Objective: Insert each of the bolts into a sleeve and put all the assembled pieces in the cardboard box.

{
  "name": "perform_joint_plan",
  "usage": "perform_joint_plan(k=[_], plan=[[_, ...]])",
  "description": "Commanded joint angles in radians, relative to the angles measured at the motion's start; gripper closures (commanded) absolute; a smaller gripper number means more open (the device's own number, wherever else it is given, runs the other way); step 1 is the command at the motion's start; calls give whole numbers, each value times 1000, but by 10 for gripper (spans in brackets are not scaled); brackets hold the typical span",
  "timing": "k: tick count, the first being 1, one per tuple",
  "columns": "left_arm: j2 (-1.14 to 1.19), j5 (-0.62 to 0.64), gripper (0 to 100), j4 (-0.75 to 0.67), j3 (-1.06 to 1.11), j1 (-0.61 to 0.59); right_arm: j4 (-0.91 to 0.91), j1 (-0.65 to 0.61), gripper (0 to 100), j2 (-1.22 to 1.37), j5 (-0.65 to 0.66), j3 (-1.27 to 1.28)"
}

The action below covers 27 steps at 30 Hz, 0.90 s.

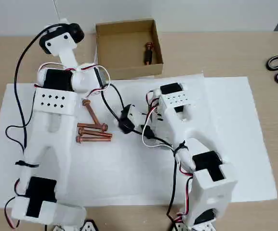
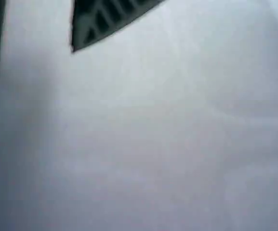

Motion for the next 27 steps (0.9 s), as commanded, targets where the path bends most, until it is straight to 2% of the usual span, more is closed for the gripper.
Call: perform_joint_plan(k=[1, 5, 7, 18, 23, 27], plan=[[-55, 3, 889, -5, -5, 8, -8, 36, 827, -44, 11, 0], [-55, 3, 889, -5, -5, 8, -8, 45, 907, -42, 12, 0], [-55, 5, 889, -5, -5, 8, -8, 45, 916, -42, 12, 0], [-55, 8, 889, 2, -5, 8, -8, 24, 909, -5, -28, 0], [-55, 8, 889, 2, -5, 8, -56, -8, 837, 39, -43, 0], [-57, 6, 889, 2, -5, 6, -81, -28, 860, 50, -52, 0]])
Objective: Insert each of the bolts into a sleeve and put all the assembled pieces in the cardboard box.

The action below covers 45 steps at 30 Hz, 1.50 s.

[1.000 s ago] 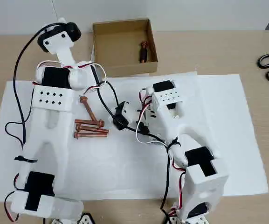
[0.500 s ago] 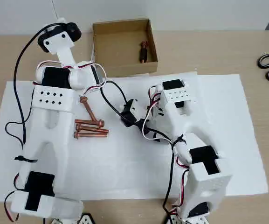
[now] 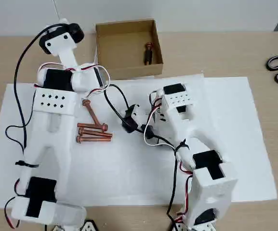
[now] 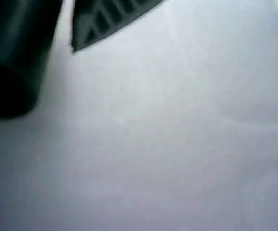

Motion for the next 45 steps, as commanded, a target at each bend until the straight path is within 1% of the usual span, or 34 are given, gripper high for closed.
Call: perform_joint_plan(k=[1, 4, 10, 13, 16, 19, 22, 31, 35, 38, 45], plan=[[-57, 6, 889, 2, -5, 6, -59, -31, 877, 10, -12, -5], [-57, 5, 889, 2, -5, 6, -62, -31, 915, 10, -12, -5], [-54, 5, 889, 0, -5, 6, -65, -30, 920, 10, -14, -5], [-49, 5, 889, 0, -5, 6, -65, -33, 924, 10, -35, -5], [-49, 5, 889, 0, -5, 6, -65, -33, 983, -1, -38, -18], [-49, 5, 889, -3, -5, 6, -53, -33, 983, -5, -104, -81], [-49, 5, 889, -5, -5, 8, -42, -33, 983, -24, -129, -112], [-49, 5, 889, -5, -5, 8, -38, -74, 984, -163, -229, -109], [-49, 5, 889, -5, -5, 8, 10, -82, 984, -226, -273, -107], [-49, 6, 889, -5, -5, 8, 53, -76, 984, -237, -273, -97], [-55, 6, 889, -5, -5, 8, 54, -42, 982, -245, -242, 26]])
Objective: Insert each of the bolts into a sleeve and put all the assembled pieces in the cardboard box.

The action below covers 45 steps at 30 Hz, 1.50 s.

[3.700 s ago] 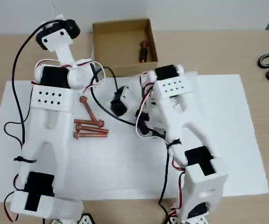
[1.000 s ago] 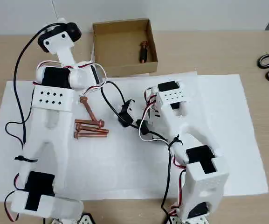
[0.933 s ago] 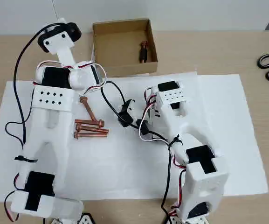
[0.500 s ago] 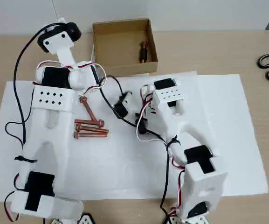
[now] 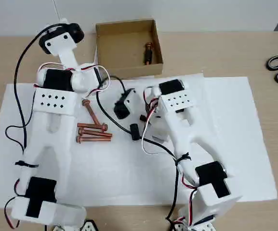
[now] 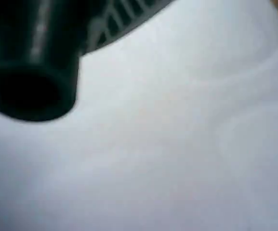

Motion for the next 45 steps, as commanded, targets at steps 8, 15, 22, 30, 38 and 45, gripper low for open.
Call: perform_joint_plan(k=[8, 15, 22, 30, 38, 45], plan=[[-57, 5, 889, -3, -10, 6, -8, 110, 981, -58, 14, 46], [-57, 5, 889, -18, -12, 8, -8, 165, 982, -58, 21, 51], [-57, 3, 889, -17, -12, 8, -51, 209, 982, -71, -3, 38], [-57, 6, 889, -35, -12, 8, -148, 214, 984, -326, -167, 54], [-49, 8, 889, -54, -7, 51, -166, 200, 984, -415, -348, 138], [-48, 6, 889, -54, -5, 54, -223, 120, 984, -447, -595, 137]])
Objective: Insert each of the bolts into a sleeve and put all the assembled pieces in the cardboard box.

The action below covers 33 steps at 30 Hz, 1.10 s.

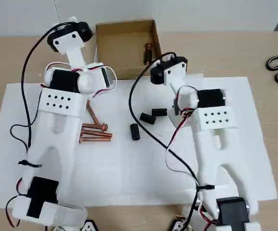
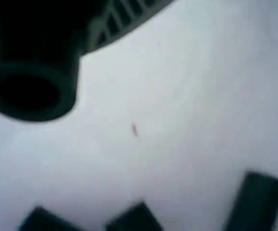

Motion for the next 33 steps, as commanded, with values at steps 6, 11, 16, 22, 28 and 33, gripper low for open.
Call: perform_joint_plan(k=[6, 11, 16, 22, 28, 33], plan=[[-48, 3, 889, -25, -5, 5, -170, -130, 984, -102, -126, -5], [-48, 2, 889, -26, 21, 3, -197, -119, 984, -117, -92, 0], [-48, 2, 889, -26, 33, 2, -199, -68, 984, -122, -78, 60], [-48, 2, 889, -48, 50, -44, -282, -5, 985, -343, -232, 242], [-57, 15, 890, -46, 148, -31, -417, -13, 994, -722, -270, 569], [-54, 95, 961, -71, 176, -25, -424, -7, 995, -995, -275, 775]])
